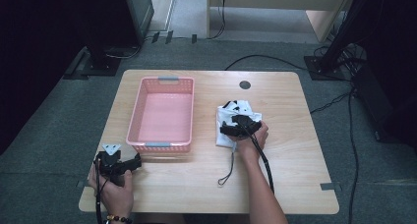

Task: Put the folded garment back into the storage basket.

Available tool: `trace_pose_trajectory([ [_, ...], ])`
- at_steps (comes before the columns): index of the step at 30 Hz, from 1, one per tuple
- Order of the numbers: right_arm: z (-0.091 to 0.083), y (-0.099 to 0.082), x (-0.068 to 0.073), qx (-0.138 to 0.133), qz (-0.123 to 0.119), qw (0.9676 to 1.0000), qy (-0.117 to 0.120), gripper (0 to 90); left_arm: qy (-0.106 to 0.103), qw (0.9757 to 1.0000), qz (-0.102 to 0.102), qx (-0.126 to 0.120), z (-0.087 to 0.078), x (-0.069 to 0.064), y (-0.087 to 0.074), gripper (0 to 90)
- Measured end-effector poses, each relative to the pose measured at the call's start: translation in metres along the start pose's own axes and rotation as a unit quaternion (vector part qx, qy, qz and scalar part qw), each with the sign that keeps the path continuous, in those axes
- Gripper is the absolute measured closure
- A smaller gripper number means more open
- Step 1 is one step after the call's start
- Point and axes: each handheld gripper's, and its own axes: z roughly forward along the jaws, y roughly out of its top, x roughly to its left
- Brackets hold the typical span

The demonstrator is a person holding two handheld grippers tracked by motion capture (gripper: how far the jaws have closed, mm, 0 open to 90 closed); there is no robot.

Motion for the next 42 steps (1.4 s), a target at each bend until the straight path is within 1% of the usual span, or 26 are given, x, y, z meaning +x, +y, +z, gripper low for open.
trace_pose_trajectory([
  [3, -0.003, -0.002, 0.000, -0.018, -0.004, 0.9998, 0.006, 23.0, 0.000, 1.0000, 0.000, 0.000, 0.000, 0.000, 0.000, 0.0],
  [8, -0.007, -0.004, -0.001, -0.034, 0.007, 0.9994, -0.009, 55.6, 0.001, 1.0000, -0.002, -0.001, 0.001, -0.001, 0.001, 0.0],
  [9, -0.007, -0.004, -0.001, -0.037, 0.005, 0.9993, -0.009, 61.1, 0.001, 1.0000, -0.001, 0.000, 0.001, -0.001, 0.001, 0.0],
  [11, -0.008, -0.004, 0.000, -0.038, 0.006, 0.9992, -0.007, 66.7, 0.000, 1.0000, 0.000, -0.001, 0.001, 0.000, 0.001, 0.0],
  [12, -0.008, -0.004, -0.001, -0.039, 0.009, 0.9992, -0.005, 68.0, 0.000, 1.0000, 0.000, -0.001, 0.001, 0.000, 0.001, 0.0],
  [15, -0.008, -0.003, -0.005, -0.041, 0.035, 0.9985, 0.009, 70.5, -0.001, 1.0000, 0.001, 0.000, 0.002, 0.000, 0.002, 0.0],
  [16, -0.009, -0.003, -0.006, -0.042, 0.037, 0.9984, 0.011, 70.7, -0.001, 1.0000, 0.000, 0.000, 0.003, 0.000, 0.003, 0.0],
  [19, -0.010, -0.002, -0.006, -0.044, 0.041, 0.9982, 0.006, 71.2, 0.000, 1.0000, -0.001, -0.001, 0.004, 0.001, 0.004, 0.0],
  [21, -0.012, 0.001, -0.004, -0.044, 0.041, 0.9982, 0.001, 71.4, 0.000, 1.0000, -0.001, -0.001, 0.004, 0.001, 0.004, 0.0],
  [26, -0.021, 0.012, 0.000, -0.052, 0.034, 0.9980, 0.002, 71.5, 0.000, 1.0000, -0.001, -0.001, 0.004, 0.001, 0.004, 0.0],
  [29, -0.027, 0.018, 0.002, -0.061, 0.034, 0.9976, 0.005, 71.5, 0.000, 1.0000, -0.001, -0.001, 0.004, 0.001, 0.004, 0.0],
  [36, -0.041, 0.036, 0.007, -0.077, 0.046, 0.9958, 0.020, 71.5, 0.000, 1.0000, -0.001, -0.001, 0.004, 0.001, 0.004, 0.0],
  [42, -0.055, 0.053, 0.017, -0.094, 0.040, 0.9940, 0.039, 71.5, 0.000, 1.0000, -0.001, -0.001, 0.004, 0.001, 0.004, 0.0],
])
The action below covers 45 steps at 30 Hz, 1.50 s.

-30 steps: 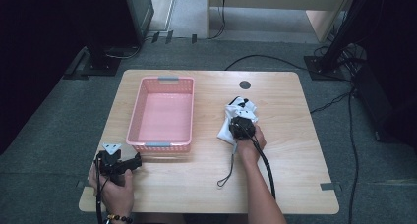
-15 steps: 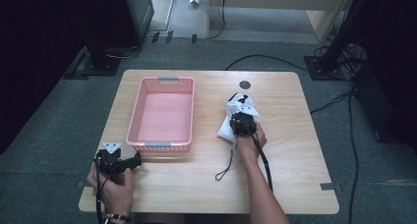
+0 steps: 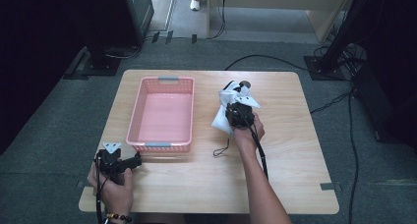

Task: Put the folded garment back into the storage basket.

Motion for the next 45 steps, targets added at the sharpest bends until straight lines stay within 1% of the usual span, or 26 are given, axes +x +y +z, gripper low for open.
trace_pose_trajectory([
  [8, -0.009, 0.020, 0.020, -0.010, -0.014, 0.9997, 0.018, 71.5, -0.001, 1.0000, 0.001, 0.000, 0.001, -0.001, 0.001, 0.0],
  [10, -0.010, 0.026, 0.026, -0.009, -0.022, 0.9995, 0.021, 71.5, -0.001, 1.0000, 0.001, 0.000, 0.001, -0.001, 0.001, 0.0],
  [12, -0.013, 0.032, 0.031, -0.015, -0.027, 0.9992, 0.026, 71.5, -0.001, 1.0000, 0.001, 0.000, 0.001, -0.001, 0.001, 0.0],
  [14, -0.016, 0.036, 0.036, -0.018, -0.025, 0.9989, 0.034, 71.5, -0.001, 1.0000, 0.001, 0.001, 0.001, -0.001, 0.001, 0.0],
  [20, -0.017, 0.046, 0.055, -0.020, -0.037, 0.9980, 0.048, 71.4, -0.001, 1.0000, 0.001, 0.000, 0.001, -0.001, 0.001, 0.0],
  [22, -0.017, 0.050, 0.061, -0.023, -0.031, 0.9976, 0.056, 71.4, -0.001, 1.0000, 0.002, 0.001, 0.001, -0.001, 0.001, 0.0],
  [24, -0.017, 0.052, 0.068, -0.024, -0.029, 0.9973, 0.063, 71.4, -0.001, 1.0000, 0.002, 0.001, 0.001, -0.001, 0.001, 0.0],
  [32, -0.013, 0.055, 0.093, -0.023, -0.038, 0.9954, 0.084, 71.4, -0.001, 1.0000, 0.001, 0.000, 0.001, -0.001, 0.001, 0.0],
  [45, -0.003, 0.057, 0.123, -0.019, -0.037, 0.9926, 0.114, 71.4, -0.001, 1.0000, 0.002, 0.001, 0.001, -0.001, 0.001, 0.0],
])
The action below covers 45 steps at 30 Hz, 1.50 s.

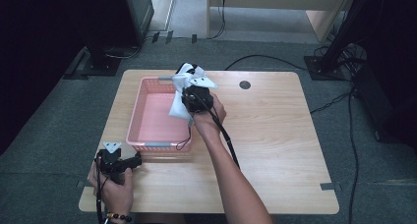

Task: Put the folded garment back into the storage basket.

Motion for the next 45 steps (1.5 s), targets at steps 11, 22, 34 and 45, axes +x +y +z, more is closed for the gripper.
trace_pose_trajectory([
  [11, 0.015, -0.001, 0.018, 0.009, -0.004, 0.9999, 0.014, 71.4, 0.000, 1.0000, 0.000, 0.000, 0.000, 0.000, 0.000, 0.0],
  [22, 0.029, -0.008, 0.034, 0.018, -0.007, 0.9995, 0.024, 71.4, 0.000, 1.0000, 0.000, -0.001, 0.000, 0.000, 0.000, 0.0],
  [34, 0.048, -0.021, 0.052, 0.028, -0.009, 0.9987, 0.041, 71.3, 0.000, 1.0000, -0.001, 0.000, 0.000, 0.000, 0.000, 0.0],
  [45, 0.068, -0.034, 0.065, 0.048, -0.013, 0.9977, 0.045, 71.3, 0.000, 1.0000, 0.001, 0.000, 0.000, 0.000, 0.000, 0.0],
])
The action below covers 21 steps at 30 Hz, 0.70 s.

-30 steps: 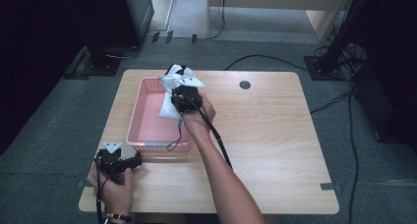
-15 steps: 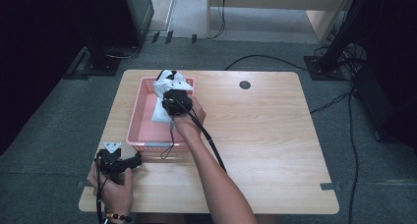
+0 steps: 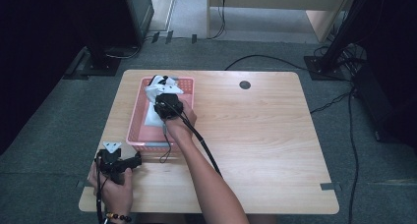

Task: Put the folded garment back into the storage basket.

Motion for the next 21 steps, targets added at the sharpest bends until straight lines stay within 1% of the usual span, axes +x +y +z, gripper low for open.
trace_pose_trajectory([
  [5, 0.012, -0.005, 0.004, 0.010, -0.005, 0.9999, -0.003, 71.2, 0.000, 1.0000, 0.000, 0.000, 0.000, 0.000, 0.000, 0.0],
  [6, 0.016, -0.006, 0.005, 0.010, -0.011, 0.9999, -0.005, 70.9, 0.000, 1.0000, 0.000, 0.000, 0.000, 0.000, 0.000, 0.0],
  [7, 0.016, -0.006, 0.005, 0.010, -0.011, 0.9999, -0.005, 70.9, 0.000, 1.0000, 0.000, 0.000, 0.000, 0.000, 0.000, 0.0],
  [12, 0.028, -0.010, 0.006, 0.018, -0.018, 0.9996, -0.015, 70.9, 0.000, 1.0000, -0.001, 0.000, 0.000, 0.000, 0.000, 0.0],
  [14, 0.032, -0.012, 0.006, 0.023, -0.018, 0.9994, -0.018, 70.8, 0.000, 1.0000, -0.001, 0.000, 0.000, 0.000, 0.000, 0.0],
  [15, 0.036, -0.015, 0.005, 0.024, -0.010, 0.9995, -0.018, 70.7, 0.000, 1.0000, -0.001, 0.000, 0.000, 0.000, 0.000, 0.0],
  [17, 0.040, -0.017, 0.004, 0.027, -0.015, 0.9993, -0.022, 70.7, 0.000, 1.0000, -0.001, 0.000, 0.000, 0.000, 0.000, 0.0],
  [20, 0.047, -0.020, 0.005, 0.042, -0.019, 0.9986, -0.023, 70.2, 0.000, 1.0000, -0.002, -0.001, 0.000, 0.000, 0.000, 0.0],
  [21, 0.048, -0.019, 0.005, 0.048, -0.015, 0.9985, -0.023, 70.1, 0.000, 1.0000, -0.002, -0.001, 0.000, 0.000, 0.000, 0.0],
])
